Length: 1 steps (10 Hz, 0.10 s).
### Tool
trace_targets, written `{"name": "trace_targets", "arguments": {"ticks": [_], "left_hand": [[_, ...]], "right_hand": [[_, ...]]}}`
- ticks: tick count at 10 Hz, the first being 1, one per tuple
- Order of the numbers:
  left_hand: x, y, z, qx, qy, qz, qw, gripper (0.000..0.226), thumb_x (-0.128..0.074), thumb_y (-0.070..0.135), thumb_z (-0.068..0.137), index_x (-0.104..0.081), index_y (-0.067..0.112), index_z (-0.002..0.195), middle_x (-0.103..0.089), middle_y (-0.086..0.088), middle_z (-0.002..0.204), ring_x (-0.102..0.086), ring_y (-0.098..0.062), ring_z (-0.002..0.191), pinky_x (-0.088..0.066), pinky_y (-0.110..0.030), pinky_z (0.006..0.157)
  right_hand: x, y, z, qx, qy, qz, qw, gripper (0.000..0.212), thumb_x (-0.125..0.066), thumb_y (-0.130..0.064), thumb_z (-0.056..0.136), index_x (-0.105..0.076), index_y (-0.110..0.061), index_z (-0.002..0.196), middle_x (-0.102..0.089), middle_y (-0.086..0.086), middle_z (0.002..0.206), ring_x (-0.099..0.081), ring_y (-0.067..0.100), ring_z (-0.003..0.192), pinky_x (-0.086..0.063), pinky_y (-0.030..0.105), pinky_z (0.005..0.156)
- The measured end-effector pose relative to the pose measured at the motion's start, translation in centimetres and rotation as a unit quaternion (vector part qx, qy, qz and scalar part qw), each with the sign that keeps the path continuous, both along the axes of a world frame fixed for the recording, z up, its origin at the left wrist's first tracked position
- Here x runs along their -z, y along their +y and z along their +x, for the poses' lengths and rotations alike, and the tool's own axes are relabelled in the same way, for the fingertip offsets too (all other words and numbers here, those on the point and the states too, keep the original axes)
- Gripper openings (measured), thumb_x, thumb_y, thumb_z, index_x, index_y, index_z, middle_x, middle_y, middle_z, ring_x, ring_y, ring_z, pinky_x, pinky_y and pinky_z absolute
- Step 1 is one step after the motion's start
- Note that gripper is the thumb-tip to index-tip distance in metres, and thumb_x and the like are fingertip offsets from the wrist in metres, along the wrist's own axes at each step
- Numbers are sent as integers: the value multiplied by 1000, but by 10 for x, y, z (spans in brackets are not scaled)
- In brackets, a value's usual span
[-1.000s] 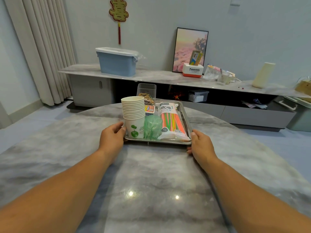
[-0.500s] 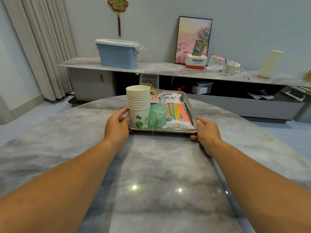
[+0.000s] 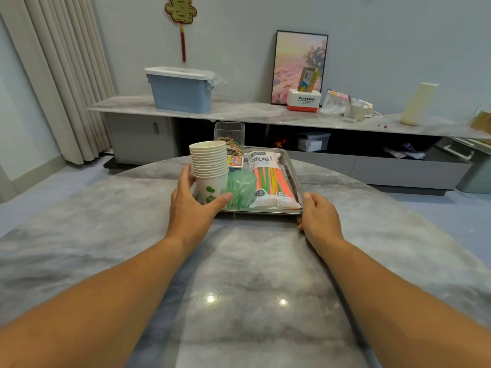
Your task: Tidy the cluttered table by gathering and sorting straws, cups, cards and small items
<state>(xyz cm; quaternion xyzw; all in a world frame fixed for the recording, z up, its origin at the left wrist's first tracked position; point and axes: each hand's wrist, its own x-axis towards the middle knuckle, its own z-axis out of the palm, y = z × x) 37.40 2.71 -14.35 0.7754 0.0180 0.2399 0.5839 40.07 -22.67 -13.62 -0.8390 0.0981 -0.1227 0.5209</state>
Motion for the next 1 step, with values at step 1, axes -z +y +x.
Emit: {"name": "trace_targets", "arguments": {"ticks": [1], "left_hand": [[-2, -1, 6, 0, 3, -31, 1000, 105, -92, 33, 70, -27, 44, 152, -53, 12, 142, -53, -11, 129, -47, -42, 109]], "right_hand": [[-1, 0, 0, -11, 2, 16, 1000, 37, -41, -32, 108, -58, -19, 138, -69, 2, 93, -58, 12, 59, -48, 21, 43]]}}
